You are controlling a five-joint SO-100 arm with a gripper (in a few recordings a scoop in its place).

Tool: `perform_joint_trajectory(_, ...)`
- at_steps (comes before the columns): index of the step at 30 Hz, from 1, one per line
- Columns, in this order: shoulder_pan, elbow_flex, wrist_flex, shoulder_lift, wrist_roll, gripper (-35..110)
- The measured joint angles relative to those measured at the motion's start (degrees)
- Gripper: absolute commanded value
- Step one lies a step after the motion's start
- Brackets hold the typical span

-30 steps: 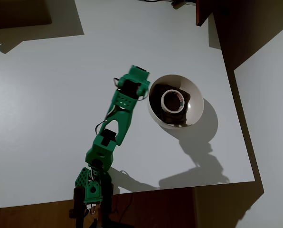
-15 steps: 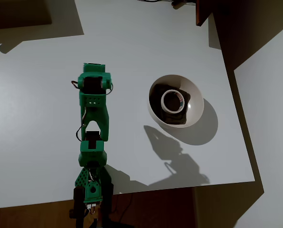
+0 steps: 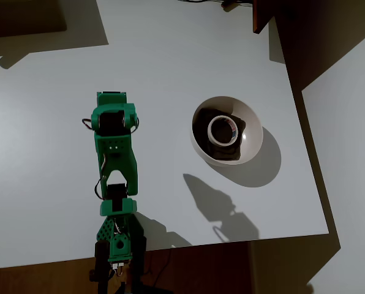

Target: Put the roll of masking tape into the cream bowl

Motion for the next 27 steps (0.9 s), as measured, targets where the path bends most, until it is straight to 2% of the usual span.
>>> perform_joint_trajectory(7,0.00,19.25,-1.23,15.56,-0.88,-8)
perform_joint_trajectory(18,0.53,58.97,-16.52,39.90,-2.64,-8)
perform_joint_trajectory(27,0.35,76.11,-26.10,47.02,-2.90,-8)
